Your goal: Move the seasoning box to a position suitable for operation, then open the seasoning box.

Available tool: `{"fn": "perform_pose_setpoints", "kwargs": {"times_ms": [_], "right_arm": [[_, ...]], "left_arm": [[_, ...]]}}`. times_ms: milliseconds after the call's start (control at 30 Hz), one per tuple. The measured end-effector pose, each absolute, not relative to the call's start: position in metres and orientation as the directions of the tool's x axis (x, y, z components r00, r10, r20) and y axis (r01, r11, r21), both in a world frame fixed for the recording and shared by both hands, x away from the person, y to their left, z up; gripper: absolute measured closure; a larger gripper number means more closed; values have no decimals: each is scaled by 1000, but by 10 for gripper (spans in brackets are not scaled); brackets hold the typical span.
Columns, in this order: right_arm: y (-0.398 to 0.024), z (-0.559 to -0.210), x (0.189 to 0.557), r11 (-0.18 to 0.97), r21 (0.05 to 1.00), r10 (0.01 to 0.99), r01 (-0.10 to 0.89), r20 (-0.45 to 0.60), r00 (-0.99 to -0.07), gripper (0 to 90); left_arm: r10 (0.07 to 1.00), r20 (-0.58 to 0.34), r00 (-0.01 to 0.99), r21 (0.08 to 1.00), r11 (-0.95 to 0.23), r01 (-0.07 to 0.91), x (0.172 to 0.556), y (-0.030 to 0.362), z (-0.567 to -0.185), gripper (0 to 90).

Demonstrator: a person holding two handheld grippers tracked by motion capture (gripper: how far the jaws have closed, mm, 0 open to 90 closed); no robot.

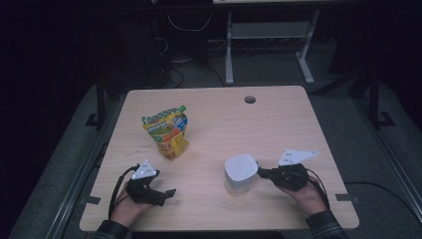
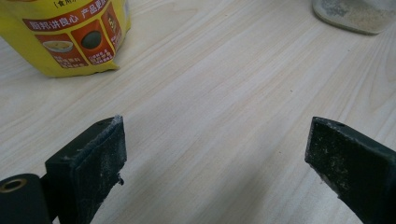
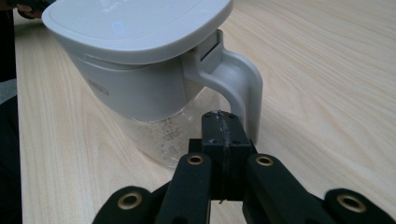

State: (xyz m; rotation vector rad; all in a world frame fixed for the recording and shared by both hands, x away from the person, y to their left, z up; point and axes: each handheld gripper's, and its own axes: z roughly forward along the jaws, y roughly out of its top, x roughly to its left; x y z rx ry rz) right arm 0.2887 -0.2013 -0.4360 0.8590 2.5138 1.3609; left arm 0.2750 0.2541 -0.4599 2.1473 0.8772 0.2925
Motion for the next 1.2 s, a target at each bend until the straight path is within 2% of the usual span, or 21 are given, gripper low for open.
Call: {"fn": "perform_pose_setpoints", "kwargs": {"times_ms": [300,700,1200], "right_arm": [[-208,-431,283,414,819,551,398,123,-826,900],[-223,-411,284,335,858,587,390,134,-799,900],[-207,-384,294,309,886,564,347,123,-816,900]], "left_arm": [[673,-69,736,741,-460,490,274,254,-459,48],[670,-64,739,740,-465,486,274,252,-459,48],[672,-71,737,737,-463,493,274,251,-460,48]]}}
